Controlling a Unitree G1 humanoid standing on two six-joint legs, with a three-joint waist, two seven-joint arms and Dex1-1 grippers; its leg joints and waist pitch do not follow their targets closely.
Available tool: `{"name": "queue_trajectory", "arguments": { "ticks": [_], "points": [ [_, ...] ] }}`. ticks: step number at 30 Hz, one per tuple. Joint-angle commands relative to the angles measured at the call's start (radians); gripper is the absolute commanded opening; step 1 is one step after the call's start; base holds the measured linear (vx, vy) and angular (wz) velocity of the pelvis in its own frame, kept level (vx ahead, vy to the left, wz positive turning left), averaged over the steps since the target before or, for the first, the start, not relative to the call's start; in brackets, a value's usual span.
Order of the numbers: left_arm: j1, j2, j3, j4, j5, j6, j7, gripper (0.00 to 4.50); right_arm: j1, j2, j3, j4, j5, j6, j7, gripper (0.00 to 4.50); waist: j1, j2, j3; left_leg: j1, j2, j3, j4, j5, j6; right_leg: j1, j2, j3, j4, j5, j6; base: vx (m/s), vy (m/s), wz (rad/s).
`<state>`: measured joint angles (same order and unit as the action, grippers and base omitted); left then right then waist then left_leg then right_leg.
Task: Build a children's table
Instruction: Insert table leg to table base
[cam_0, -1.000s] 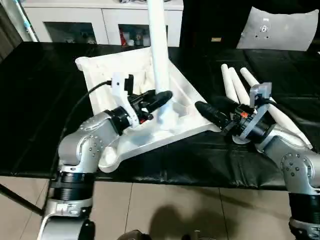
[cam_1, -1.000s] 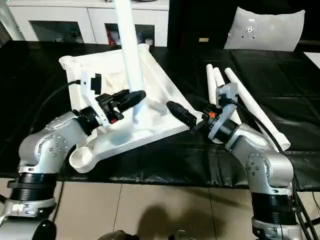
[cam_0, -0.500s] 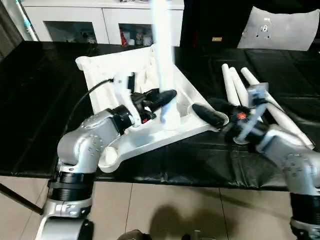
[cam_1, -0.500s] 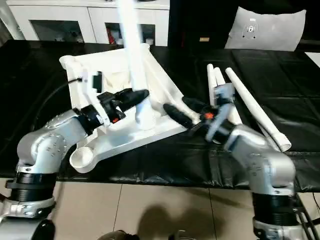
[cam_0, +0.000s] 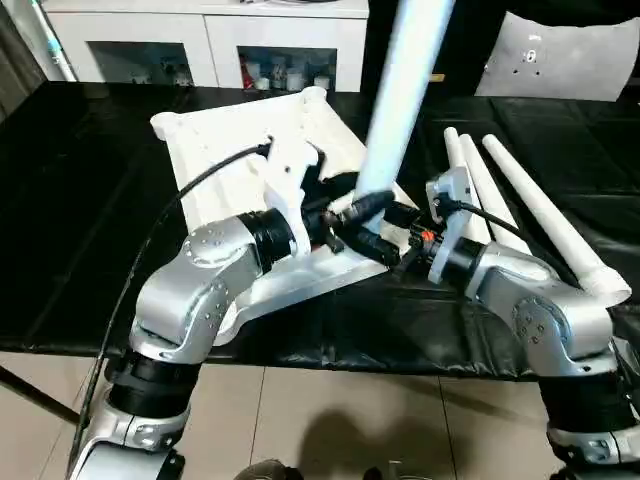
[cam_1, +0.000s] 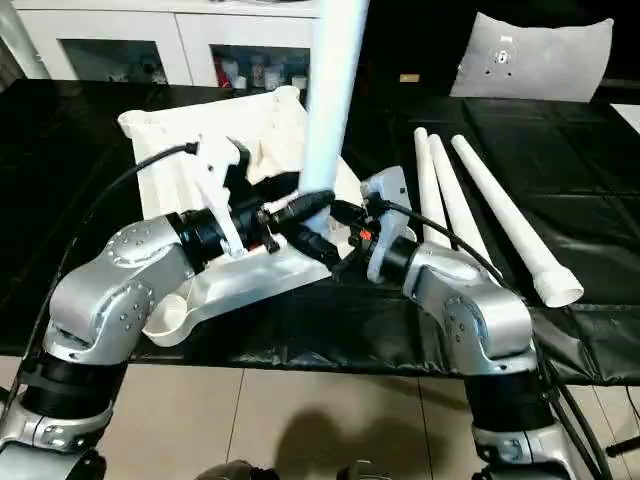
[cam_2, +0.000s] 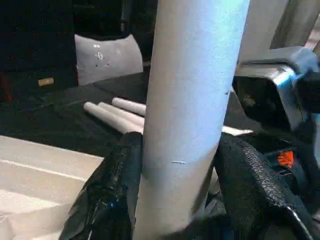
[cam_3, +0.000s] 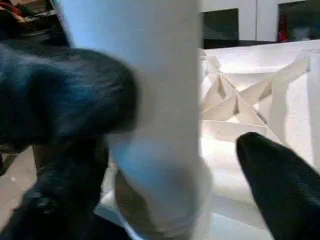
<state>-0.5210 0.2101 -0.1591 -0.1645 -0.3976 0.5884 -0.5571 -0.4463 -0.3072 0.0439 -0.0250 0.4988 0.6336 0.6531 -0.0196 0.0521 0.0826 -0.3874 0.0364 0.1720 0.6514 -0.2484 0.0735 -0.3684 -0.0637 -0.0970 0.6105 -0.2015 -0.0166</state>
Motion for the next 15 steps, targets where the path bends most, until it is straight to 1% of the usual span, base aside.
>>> {"name": "queue_trajectory", "arguments": {
  "ticks": [1, 4, 5, 8, 10, 11, 12, 13, 15],
  "points": [
    [-0.004, 0.012, -0.022, -0.023, 0.019, -0.015, -0.015, 1.98, -0.022, 0.002, 0.003, 0.010, -0.011, -0.012, 0.001, 3.84, 0.000, -0.012, -0.068, 0.014, 0.215, -0.110, -0.111, -0.163, -0.122, 0.046, -0.172, 0.109, -0.049, -0.025, -0.273, 0.000, 0.000, 0.00],
    [0.001, 0.027, -0.044, -0.028, 0.035, -0.025, -0.027, 1.98, -0.033, 0.006, 0.006, 0.016, -0.015, -0.018, 0.008, 3.61, 0.000, -0.012, -0.070, 0.012, 0.214, -0.110, -0.107, -0.138, -0.100, 0.049, -0.173, 0.108, -0.047, -0.002, -0.277, 0.000, 0.000, 0.00],
    [0.003, 0.026, -0.047, -0.026, 0.040, -0.029, -0.026, 1.98, -0.037, 0.007, 0.008, 0.021, -0.017, -0.023, 0.013, 3.61, 0.001, -0.012, -0.070, 0.012, 0.215, -0.109, -0.107, -0.137, -0.094, 0.049, -0.174, 0.108, -0.047, -0.004, -0.278, 0.000, 0.000, 0.00],
    [0.003, 0.023, -0.046, -0.025, 0.041, -0.029, -0.025, 1.98, -0.040, 0.006, 0.011, 0.026, -0.018, -0.029, 0.023, 3.24, 0.000, -0.010, -0.070, 0.015, 0.217, -0.110, -0.109, -0.146, -0.099, 0.047, -0.168, 0.105, -0.045, -0.013, -0.280, 0.000, 0.000, 0.00],
    [0.004, 0.023, -0.047, -0.025, 0.040, -0.028, -0.025, 1.98, -0.041, 0.007, 0.012, 0.027, -0.014, -0.030, 0.029, 3.18, -0.001, -0.012, -0.070, 0.014, 0.216, -0.109, -0.109, -0.147, -0.099, 0.048, -0.169, 0.106, -0.044, -0.007, -0.282, 0.000, 0.000, 0.00],
    [0.003, 0.022, -0.047, -0.023, 0.040, -0.029, -0.026, 1.98, -0.040, 0.008, 0.013, 0.024, -0.008, -0.026, 0.035, 3.05, 0.000, -0.008, -0.070, 0.015, 0.216, -0.110, -0.109, -0.144, -0.101, 0.048, -0.170, 0.105, -0.043, -0.001, -0.282, 0.000, 0.000, 0.00],
    [0.003, 0.022, -0.047, -0.021, 0.040, -0.031, -0.026, 1.98, -0.039, 0.008, 0.013, 0.022, -0.002, -0.021, 0.041, 3.05, 0.000, -0.009, -0.071, 0.014, 0.216, -0.109, -0.109, -0.143, -0.102, 0.048, -0.170, 0.106, -0.043, 0.002, -0.283, 0.000, 0.000, 0.00],
    [0.002, 0.022, -0.048, -0.018, 0.040, -0.034, -0.027, 1.98, -0.037, 0.008, 0.016, 0.019, 0.001, -0.016, 0.045, 2.80, -0.001, -0.011, -0.070, 0.014, 0.215, -0.109, -0.109, -0.143, -0.100, 0.048, -0.169, 0.106, -0.043, 0.004, -0.283, 0.000, 0.000, 0.00],
    [-0.001, 0.018, -0.047, -0.013, 0.039, -0.038, -0.028, 1.98, -0.034, 0.007, 0.019, 0.019, 0.003, -0.004, 0.049, 2.80, 0.001, -0.011, -0.071, 0.014, 0.214, -0.109, -0.106, -0.141, -0.096, 0.050, -0.172, 0.106, -0.044, 0.004, -0.285, 0.000, 0.000, 0.00]
  ]
}}
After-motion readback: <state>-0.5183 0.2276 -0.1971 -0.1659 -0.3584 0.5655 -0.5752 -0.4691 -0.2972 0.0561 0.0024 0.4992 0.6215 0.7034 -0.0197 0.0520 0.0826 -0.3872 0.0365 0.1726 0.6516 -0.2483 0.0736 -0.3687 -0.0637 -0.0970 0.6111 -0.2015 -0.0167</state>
